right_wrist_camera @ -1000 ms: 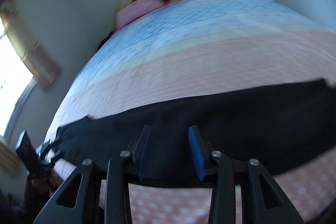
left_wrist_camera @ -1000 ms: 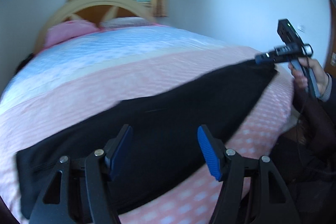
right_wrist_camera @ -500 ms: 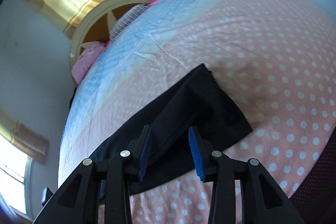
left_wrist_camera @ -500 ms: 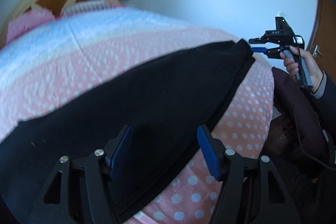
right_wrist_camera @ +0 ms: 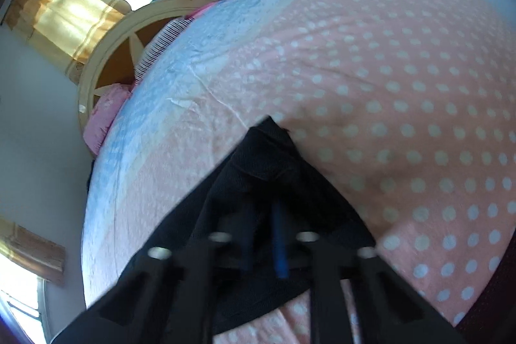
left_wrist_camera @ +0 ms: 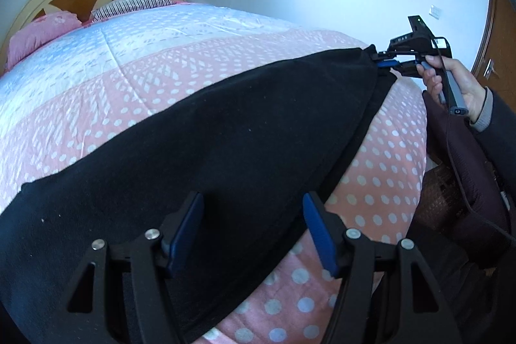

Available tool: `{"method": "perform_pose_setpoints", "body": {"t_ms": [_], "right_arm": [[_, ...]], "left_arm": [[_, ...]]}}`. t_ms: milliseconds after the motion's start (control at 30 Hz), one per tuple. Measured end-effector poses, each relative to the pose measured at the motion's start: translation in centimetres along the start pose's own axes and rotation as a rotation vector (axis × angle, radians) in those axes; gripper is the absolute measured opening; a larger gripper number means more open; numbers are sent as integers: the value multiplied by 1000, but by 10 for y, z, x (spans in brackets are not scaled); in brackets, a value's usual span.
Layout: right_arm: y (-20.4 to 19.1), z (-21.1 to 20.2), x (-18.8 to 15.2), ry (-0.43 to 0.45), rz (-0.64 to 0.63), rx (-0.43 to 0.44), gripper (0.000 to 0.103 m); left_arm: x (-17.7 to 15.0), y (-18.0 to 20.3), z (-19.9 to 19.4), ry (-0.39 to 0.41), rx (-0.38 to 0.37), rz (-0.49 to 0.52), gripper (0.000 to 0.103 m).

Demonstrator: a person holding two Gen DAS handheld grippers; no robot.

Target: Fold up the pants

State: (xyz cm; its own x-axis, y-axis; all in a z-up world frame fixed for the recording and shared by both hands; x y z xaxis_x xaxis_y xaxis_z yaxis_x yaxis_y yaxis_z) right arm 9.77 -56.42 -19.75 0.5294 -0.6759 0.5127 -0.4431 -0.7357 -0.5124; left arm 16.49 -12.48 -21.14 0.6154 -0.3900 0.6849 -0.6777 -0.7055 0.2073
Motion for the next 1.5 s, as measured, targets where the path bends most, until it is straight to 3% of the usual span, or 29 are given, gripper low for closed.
{"method": "perform_pose_setpoints", "body": {"t_ms": [133, 233, 300, 400, 433, 467, 533, 633, 700, 800, 900, 933, 967, 1000, 1233, 1367, 1433, 1500], "right_arm": [[-26, -6, 21, 40, -58, 57, 0], [-63, -21, 45, 91, -137, 118, 0], [-92, -30, 55, 79, -200, 179, 0], [-104, -44, 55, 94, -249, 142, 1], [-101, -46, 52, 90, -253, 121, 10], [-93, -48, 49, 83, -247, 75, 41], [-71, -53, 40, 95, -225, 27, 68], [-41, -50, 30, 59, -228, -44, 68], [-21, -48, 26, 40, -221, -67, 68], [1, -38, 26, -16, -216, -95, 64], [4, -21, 20, -89, -207, -15, 56], [3, -16, 16, -111, -215, -9, 43], [2, -11, 15, -127, -234, -26, 13], [0, -9, 16, -126, -248, -41, 3], [-80, -43, 74, 59, -416, 47, 3], [-115, -72, 81, 164, -552, 104, 3], [-107, -75, 71, 163, -605, 102, 3], [-81, -63, 55, 89, -630, 81, 3]], "left_arm": [[0, -2, 1, -2, -16, -15, 66], [0, -3, 1, -4, -25, -20, 67], [1, -5, 1, -3, -36, -31, 67], [1, -5, 0, 6, -38, -35, 67], [1, -4, 0, 8, -35, -31, 67], [1, -4, -1, 11, -31, -28, 67], [3, -2, -7, 47, -10, -17, 67], [12, -6, -25, 143, 6, -18, 68], [17, -15, -31, 174, 33, -50, 80], [16, -32, -23, 134, 49, -106, 81], [10, -36, -13, 83, 56, -138, 81], [11, -34, -12, 79, 60, -126, 81], [11, -32, -10, 74, 60, -119, 81], [10, -31, -9, 67, 64, -112, 81], [5, -31, -8, 54, 61, -106, 81], [5, -35, -11, 71, 53, -130, 81], [5, -36, -12, 74, 46, -135, 81], [5, -35, -12, 71, 39, -134, 81]]}}
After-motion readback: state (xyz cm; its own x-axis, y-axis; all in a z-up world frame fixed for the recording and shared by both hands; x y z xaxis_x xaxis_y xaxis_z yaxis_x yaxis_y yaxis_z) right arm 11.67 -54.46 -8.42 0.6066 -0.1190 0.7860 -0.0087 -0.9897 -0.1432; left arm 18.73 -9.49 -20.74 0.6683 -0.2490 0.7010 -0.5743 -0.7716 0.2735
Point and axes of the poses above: each gripper's, at about its wrist camera, not at the fingertips, and z roughly the way its jaws point, y to its right, x to its top, the point moved 6 cm from there along z, roughly the way its jaws point, and after that the axes turned 5 degrees about -z, right-handed, at the moved point
